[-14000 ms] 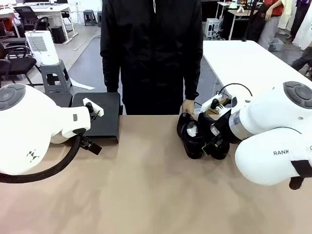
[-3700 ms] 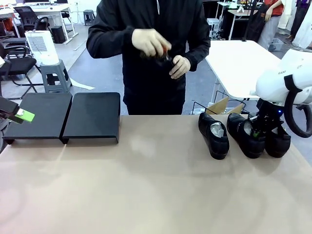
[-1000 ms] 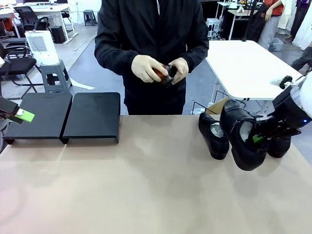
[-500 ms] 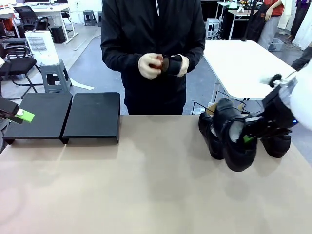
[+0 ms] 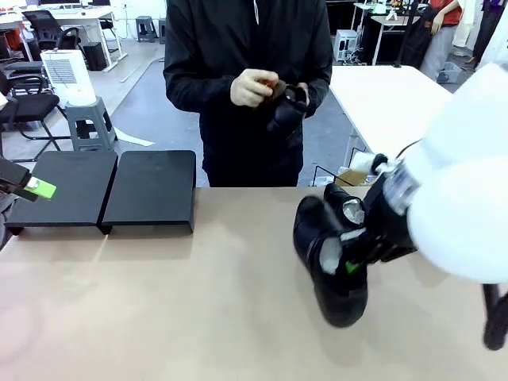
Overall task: Organize the shoes by placing them on the stand.
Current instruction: Pick up one Shoe and place it in the middle of the table.
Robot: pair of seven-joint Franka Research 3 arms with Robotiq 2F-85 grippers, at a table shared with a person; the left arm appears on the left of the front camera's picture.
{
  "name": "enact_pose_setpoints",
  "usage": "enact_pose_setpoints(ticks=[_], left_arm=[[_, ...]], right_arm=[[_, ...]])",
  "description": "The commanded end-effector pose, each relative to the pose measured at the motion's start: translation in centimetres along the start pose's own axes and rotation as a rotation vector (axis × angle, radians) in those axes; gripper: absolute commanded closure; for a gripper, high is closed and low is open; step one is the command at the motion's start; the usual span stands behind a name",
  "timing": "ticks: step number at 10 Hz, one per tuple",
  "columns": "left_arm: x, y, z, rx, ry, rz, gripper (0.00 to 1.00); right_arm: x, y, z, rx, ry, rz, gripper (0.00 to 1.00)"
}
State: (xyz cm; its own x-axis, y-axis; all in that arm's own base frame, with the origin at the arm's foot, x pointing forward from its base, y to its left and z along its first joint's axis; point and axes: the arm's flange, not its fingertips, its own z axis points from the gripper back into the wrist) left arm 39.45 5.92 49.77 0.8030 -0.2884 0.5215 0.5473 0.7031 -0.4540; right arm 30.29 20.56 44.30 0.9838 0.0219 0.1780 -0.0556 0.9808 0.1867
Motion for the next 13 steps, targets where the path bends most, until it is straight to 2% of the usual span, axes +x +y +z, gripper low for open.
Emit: enact_pose_setpoints(ticks=[1, 4, 7, 10, 11, 13], left_arm=[[0.1, 0.1, 0.0, -0.018, -0.016, -0.014, 0.0], [0.1, 0.1, 0.0, -0.018, -0.016, -0.014, 0.0], [0.1, 0.1, 0.0, -0.018, -0.016, -0.014, 0.0], [0.1, 0.1, 0.0, -0.018, -0.016, -0.014, 0.0], [0.1, 0.1, 0.0, -0.018, -0.016, -0.014, 0.0], [0.1, 0.1, 0.0, -0.018, -0.016, -0.014, 0.0]], right_arm=[[-0.5, 0.8, -4.5, 0.057, 0.032, -0.024, 1.0], [-0.4, 3.0, -9.1, 0.048, 0.077, -0.02, 1.0], [-0.4, 3.6, -12.6, 0.06, 0.125, -0.032, 1.0], [-0.5, 3.5, -13.2, 0.075, 0.109, -0.073, 1.0], [-0.4, 3.3, -13.2, 0.081, 0.107, -0.103, 0.86], [-0.3, 3.0, -12.5, 0.078, 0.096, -0.117, 0.5]])
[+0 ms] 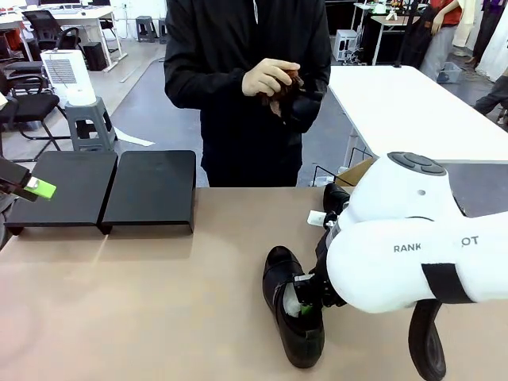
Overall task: Organize the shoes by placing them on the stand.
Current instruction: Pick up one Shoe and place it in the middle of the table.
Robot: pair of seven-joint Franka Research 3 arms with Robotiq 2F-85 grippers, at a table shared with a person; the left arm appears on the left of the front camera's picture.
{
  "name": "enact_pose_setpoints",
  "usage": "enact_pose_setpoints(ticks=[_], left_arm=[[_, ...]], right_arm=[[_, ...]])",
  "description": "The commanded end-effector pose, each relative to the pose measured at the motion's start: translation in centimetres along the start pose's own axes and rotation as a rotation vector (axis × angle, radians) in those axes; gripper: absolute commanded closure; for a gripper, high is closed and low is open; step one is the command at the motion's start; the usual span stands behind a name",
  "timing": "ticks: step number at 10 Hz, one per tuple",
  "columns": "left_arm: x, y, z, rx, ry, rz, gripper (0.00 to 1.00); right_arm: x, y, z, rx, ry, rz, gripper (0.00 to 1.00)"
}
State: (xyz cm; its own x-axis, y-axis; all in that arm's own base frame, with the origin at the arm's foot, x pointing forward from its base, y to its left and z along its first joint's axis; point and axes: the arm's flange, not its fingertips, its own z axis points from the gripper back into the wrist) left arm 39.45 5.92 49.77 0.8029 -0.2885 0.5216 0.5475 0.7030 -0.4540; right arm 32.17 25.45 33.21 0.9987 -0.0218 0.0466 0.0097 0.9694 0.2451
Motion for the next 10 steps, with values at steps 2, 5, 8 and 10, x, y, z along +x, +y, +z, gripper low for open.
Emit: enact_pose_setpoints(ticks=[2, 5, 8, 10], left_arm=[[0.1, 0.1, 0.0, -0.018, -0.016, -0.014, 0.0], [0.1, 0.1, 0.0, -0.018, -0.016, -0.014, 0.0], [0.1, 0.1, 0.0, -0.018, -0.016, -0.014, 0.0], [0.1, 0.1, 0.0, -0.018, -0.016, -0.014, 0.0]], right_arm=[[-0.3, 0.2, -0.1, 0.007, -0.017, -0.05, 0.14], [-0.7, -0.7, 2.2, -0.048, 0.037, -0.039, 0.0], [-1.7, -1.4, 4.7, -0.062, 0.033, 0.0, 0.0], [-1.0, -0.6, 3.7, -0.034, 0.038, -0.005, 0.0]])
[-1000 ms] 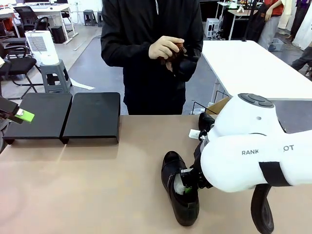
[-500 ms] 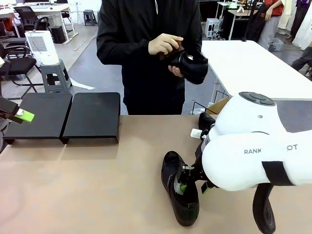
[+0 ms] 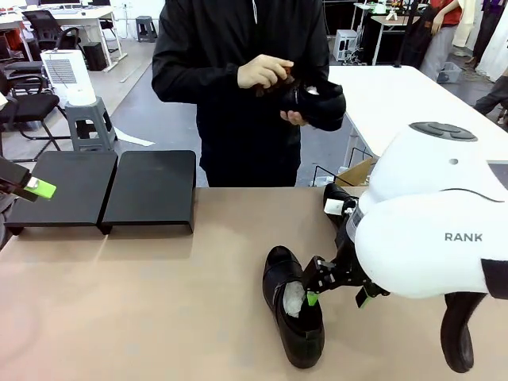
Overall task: Organize the shoes by placing them on the stand.
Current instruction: Pick up one Shoe and place it in the middle of the table, then place the Shoe from the middle of the table onto the Shoes Stand.
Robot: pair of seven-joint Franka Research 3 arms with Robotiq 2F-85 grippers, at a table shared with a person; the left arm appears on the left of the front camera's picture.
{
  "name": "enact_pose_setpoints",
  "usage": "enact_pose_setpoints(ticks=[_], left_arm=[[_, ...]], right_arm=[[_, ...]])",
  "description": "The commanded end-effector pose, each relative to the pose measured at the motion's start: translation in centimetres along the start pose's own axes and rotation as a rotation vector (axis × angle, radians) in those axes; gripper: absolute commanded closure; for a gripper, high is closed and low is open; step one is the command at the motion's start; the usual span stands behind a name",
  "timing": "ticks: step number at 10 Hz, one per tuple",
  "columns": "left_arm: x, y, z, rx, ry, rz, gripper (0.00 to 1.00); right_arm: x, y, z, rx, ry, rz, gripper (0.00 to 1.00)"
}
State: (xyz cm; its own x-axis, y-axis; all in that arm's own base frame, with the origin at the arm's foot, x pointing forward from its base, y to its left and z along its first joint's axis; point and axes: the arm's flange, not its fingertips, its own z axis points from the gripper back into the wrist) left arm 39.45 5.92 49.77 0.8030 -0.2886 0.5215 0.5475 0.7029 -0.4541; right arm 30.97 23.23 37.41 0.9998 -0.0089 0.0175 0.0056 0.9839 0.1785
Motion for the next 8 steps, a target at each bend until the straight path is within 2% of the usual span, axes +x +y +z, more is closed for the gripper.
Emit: enact_pose_setpoints(ticks=[1, 8], left_arm=[[0.07, 0.07, 0.01, -0.017, -0.017, -0.014, 0.0], [0.07, 0.07, 0.01, -0.017, -0.017, -0.014, 0.0]], right_arm=[[0.04, 0.64, -0.97, 0.034, 0.007, -0.011, 0.0], [0.04, 0.64, -0.97, 0.034, 0.007, -0.011, 0.0]])
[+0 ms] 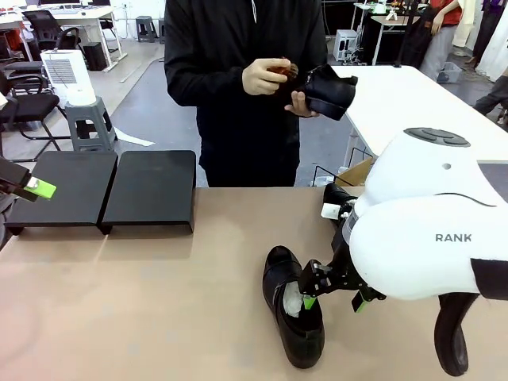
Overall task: Organize the shoes by placing them on the stand.
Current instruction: Place the Shoe from the middle of the table onto the Shoes Stand.
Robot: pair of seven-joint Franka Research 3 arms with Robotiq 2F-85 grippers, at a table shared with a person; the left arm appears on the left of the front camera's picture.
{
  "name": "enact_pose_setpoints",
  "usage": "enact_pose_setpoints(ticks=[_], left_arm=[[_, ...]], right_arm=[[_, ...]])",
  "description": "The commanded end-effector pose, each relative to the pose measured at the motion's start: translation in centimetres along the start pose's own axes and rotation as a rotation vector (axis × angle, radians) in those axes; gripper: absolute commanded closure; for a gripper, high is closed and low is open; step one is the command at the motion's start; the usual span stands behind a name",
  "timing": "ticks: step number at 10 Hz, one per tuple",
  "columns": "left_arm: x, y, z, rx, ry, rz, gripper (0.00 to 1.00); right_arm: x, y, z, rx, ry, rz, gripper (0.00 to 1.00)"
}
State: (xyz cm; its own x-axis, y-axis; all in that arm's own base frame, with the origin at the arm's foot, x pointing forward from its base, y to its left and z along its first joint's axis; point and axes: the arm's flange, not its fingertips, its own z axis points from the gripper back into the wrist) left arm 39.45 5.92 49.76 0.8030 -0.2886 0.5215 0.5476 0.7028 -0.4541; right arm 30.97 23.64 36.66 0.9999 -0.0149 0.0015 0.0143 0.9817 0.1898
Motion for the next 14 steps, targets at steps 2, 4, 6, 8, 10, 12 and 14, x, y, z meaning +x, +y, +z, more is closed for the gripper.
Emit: enact_pose_setpoints(ticks=[2, 4, 6, 8, 10, 12, 14], left_arm=[[0.1, 0.1, 0.0, -0.017, -0.017, -0.014, 0.0], [0.1, 0.1, 0.0, -0.017, -0.017, -0.014, 0.0], [-0.5, -3.0, -0.7, -0.071, 0.004, -0.018, 0.0], [-1.0, -10.4, -1.0, -0.122, 0.018, -0.026, 0.0], [-0.7, -15.9, -2.3, -0.112, 0.101, 0.006, 0.0], [-0.6, -14.0, -1.8, -0.116, 0.085, -0.032, 0.0], [-0.6, -16.5, -1.9, -0.096, 0.094, -0.015, 0.0]], right_arm=[[0.0, 0.0, 0.0, 0.0, 0.0, 0.0, 0.0], [-1.7, -3.4, 7.8, 0.015, -0.086, 0.156, 0.0], [-1.4, -9.2, 13.3, -0.068, -0.193, 0.128, 0.0], [0.1, -14.7, 14.4, -0.141, -0.168, 0.017, 0.0], [2.6, -18.6, 13.6, -0.149, -0.124, -0.076, 0.0], [0.9, -17.9, 15.4, -0.149, -0.16, -0.065, 0.0], [0.9, -17.9, 15.4, -0.149, -0.16, -0.065, 0.0]])
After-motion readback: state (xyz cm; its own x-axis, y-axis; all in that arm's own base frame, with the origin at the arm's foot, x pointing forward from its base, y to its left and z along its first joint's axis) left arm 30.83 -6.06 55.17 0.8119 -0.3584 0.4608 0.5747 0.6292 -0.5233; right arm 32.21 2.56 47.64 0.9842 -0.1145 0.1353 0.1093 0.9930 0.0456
